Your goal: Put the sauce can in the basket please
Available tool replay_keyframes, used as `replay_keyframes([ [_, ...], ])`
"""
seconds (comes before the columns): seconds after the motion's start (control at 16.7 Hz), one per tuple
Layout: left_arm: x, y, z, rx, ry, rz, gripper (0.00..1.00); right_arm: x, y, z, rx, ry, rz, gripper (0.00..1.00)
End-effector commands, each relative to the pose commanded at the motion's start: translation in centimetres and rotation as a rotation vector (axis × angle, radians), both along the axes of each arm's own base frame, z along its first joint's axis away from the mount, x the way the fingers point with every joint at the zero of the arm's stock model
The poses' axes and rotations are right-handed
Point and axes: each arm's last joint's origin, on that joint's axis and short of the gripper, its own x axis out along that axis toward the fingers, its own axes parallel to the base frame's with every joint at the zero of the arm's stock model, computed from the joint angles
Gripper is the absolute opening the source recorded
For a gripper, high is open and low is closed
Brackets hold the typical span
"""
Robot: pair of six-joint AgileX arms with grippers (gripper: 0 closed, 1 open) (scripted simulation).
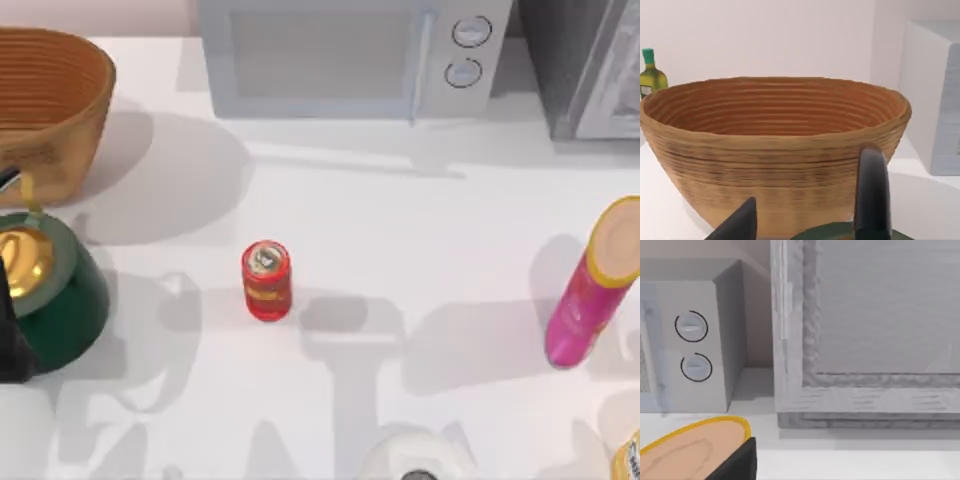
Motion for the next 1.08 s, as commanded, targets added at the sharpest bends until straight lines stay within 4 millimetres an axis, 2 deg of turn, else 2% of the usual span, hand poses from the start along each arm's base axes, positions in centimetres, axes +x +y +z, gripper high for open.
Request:
replay_keyframes([
  [0.3,0.1,-0.2,0.8,0.051,0.045,-0.046,1.00,0.0,0.0,0.0,0.000,0.000,0.000,1.00],
  [0.6,1.9,-0.7,4.1,0.254,0.220,-0.220,1.00,0.0,0.0,0.0,0.000,0.000,0.000,1.00],
  [0.84,6.4,-1.3,6.9,0.443,0.382,-0.443,1.00,0.0,0.0,0.0,0.000,0.000,0.000,1.00],
  [0.96,9.6,-1.9,7.6,0.528,0.438,-0.587,1.00,0.0,0.0,0.0,0.000,0.000,0.000,1.00],
  [1.08,13.3,-2.9,7.3,0.594,0.474,-0.752,1.00,0.0,0.0,0.0,0.000,0.000,0.000,1.00],
])
